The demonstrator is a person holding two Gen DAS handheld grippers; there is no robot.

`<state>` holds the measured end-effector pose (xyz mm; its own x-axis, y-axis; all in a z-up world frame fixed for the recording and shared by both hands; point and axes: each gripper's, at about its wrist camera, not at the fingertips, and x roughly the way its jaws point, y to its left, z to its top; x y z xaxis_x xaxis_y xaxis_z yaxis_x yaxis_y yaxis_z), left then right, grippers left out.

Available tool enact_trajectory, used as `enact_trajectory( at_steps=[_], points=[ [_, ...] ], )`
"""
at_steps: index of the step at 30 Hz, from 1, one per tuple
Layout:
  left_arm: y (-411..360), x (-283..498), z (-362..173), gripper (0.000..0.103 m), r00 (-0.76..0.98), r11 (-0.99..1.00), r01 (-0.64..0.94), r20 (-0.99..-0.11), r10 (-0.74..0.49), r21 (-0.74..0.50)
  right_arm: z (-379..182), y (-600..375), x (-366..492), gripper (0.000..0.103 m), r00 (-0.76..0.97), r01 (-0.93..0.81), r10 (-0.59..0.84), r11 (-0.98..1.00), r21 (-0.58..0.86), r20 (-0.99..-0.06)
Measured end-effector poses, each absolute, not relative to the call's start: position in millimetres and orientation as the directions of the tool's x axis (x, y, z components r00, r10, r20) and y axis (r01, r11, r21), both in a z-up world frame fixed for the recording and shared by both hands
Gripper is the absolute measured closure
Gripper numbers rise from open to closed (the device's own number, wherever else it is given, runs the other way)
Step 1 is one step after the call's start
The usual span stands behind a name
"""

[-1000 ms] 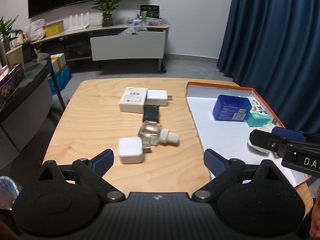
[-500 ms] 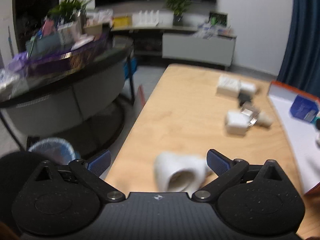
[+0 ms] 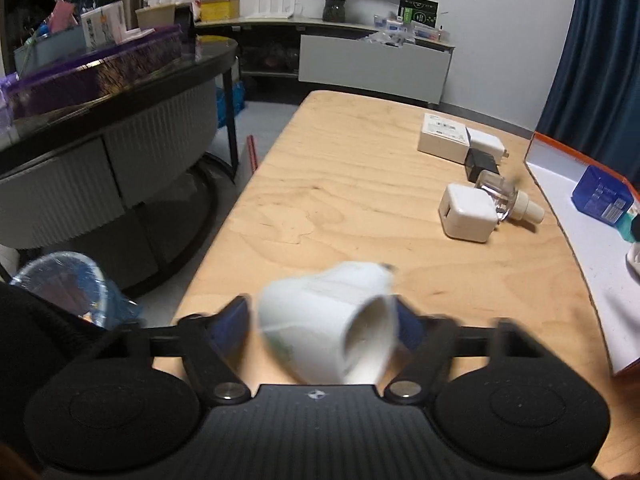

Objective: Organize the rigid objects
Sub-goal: 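Grasp the white socket adapter with the left gripper while right moves toward the white cube charger, then grasp the white cube charger with the right gripper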

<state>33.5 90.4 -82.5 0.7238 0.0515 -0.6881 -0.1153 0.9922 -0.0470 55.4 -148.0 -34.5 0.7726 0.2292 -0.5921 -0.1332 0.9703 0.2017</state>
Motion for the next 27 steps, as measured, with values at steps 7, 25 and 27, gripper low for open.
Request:
enact_trajectory(
  at_steps=[7,25,27],
  points=[
    [87.2,37.6,-76.3,0.036,0.749,0.994,-0.086,-0.663,0.023,-0.063,-41.8,-136.5,66.7,0.029,0.748,-0.156,0.254,0.965,0.209,-0.614],
    [101.5,74.9,-47.4,0.036,0.815,0.993,-0.092,-0.578,0.029,-0.079,-89.4,-60.0,147.4,0.024,0.628,-0.185,0.326,0.945,0.271,-0.707],
    [102.7,76.5,-49.8,0.036,0.813,0.993,-0.092,-0.582,0.028,-0.080,-94.8,-53.5,154.1,0.020,0.659,-0.173,0.294,0.955,0.241,-0.693]
  ],
)
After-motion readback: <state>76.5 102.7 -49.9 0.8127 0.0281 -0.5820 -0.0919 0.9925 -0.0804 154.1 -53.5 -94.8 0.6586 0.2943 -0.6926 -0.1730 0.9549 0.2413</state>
